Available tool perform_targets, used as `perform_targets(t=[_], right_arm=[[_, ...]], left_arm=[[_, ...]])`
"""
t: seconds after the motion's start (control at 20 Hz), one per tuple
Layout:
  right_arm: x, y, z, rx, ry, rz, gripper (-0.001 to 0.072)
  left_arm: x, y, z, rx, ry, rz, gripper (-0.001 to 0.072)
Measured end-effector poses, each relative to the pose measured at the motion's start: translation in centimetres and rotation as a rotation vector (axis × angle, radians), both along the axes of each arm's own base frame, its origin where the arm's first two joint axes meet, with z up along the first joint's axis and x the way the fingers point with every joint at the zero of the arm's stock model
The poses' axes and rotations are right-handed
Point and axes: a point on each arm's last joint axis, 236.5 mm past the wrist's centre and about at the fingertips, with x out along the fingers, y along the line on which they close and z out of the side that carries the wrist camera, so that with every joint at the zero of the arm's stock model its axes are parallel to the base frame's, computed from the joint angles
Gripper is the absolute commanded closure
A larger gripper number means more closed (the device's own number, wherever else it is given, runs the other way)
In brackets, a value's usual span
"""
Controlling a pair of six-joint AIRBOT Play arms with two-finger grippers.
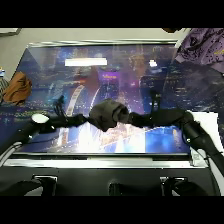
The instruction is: Fold the clothes and pants, and hang the long-sleeved shirts on hangers.
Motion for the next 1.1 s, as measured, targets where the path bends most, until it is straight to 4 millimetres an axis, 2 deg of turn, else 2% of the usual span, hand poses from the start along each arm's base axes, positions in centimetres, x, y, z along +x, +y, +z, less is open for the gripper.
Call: perform_targets(t=[0.05, 0.2, 0.3, 0.4, 0.5, 0.6, 0.7, 0.8, 0.9, 1.0, 1.1], right_arm=[[1.2, -0.7, 2.1, -0.037, -0.064, -0.004, 0.0673], [4.6, -3.4, 10.6, -0.166, -0.286, -0.028, 0.0673], [5.6, -5.5, 17.0, -0.241, -0.426, -0.060, 0.0673], [5.3, -7.7, 23.3, -0.296, -0.547, -0.102, 0.0673], [3.4, -9.6, 28.8, -0.320, -0.648, -0.142, 0.0673], [0.6, -11.3, 33.1, -0.324, -0.732, -0.173, 0.0673], [-2.4, -12.7, 36.2, -0.317, -0.802, -0.204, 0.0673], [-4.9, -13.8, 38.4, -0.301, -0.862, -0.231, 0.0673], [-6.1, -14.1, 39.7, -0.268, -0.899, -0.250, 0.0673], [-5.3, -14.0, 40.5, -0.254, -0.922, -0.268, 0.0673], [-2.3, -13.0, 39.8, -0.249, -0.903, -0.272, 0.0672]], left_arm=[[1.4, 1.1, 2.8, 0.008, -0.062, 0.010, 0.0692], [4.5, 5.5, 12.0, 0.082, -0.258, 0.048, 0.0692], [5.1, 9.1, 18.7, 0.168, -0.388, 0.094, 0.0691], [4.1, 12.5, 25.1, 0.253, -0.501, 0.164, 0.0691], [1.5, 15.1, 31.0, 0.326, -0.606, 0.244, 0.0690], [-1.7, 16.9, 35.1, 0.382, -0.681, 0.326, 0.0690], [-5.3, 18.2, 38.4, 0.428, -0.754, 0.410, 0.0690], [-8.7, 18.8, 41.0, 0.464, -0.825, 0.483, 0.0690], [-10.8, 19.0, 42.2, 0.476, -0.859, 0.520, 0.0690], [-11.4, 19.0, 42.4, 0.467, -0.862, 0.539, 0.0690], [-10.2, 19.9, 40.9, 0.476, -0.810, 0.550, 0.0690]])
